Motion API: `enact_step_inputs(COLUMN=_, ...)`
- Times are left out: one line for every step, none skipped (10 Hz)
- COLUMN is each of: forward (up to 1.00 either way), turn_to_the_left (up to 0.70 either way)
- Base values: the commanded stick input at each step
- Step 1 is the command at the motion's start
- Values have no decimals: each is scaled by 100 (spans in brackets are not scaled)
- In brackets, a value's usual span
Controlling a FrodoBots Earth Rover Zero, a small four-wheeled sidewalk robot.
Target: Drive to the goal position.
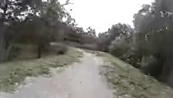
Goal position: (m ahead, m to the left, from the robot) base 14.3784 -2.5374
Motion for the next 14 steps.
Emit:
enact_step_inputs(forward=85, turn_to_the_left=0)
enact_step_inputs(forward=85, turn_to_the_left=0)
enact_step_inputs(forward=85, turn_to_the_left=0)
enact_step_inputs(forward=85, turn_to_the_left=0)
enact_step_inputs(forward=85, turn_to_the_left=0)
enact_step_inputs(forward=85, turn_to_the_left=0)
enact_step_inputs(forward=85, turn_to_the_left=0)
enact_step_inputs(forward=85, turn_to_the_left=0)
enact_step_inputs(forward=85, turn_to_the_left=0)
enact_step_inputs(forward=85, turn_to_the_left=0)
enact_step_inputs(forward=85, turn_to_the_left=0)
enact_step_inputs(forward=85, turn_to_the_left=0)
enact_step_inputs(forward=85, turn_to_the_left=0)
enact_step_inputs(forward=85, turn_to_the_left=0)
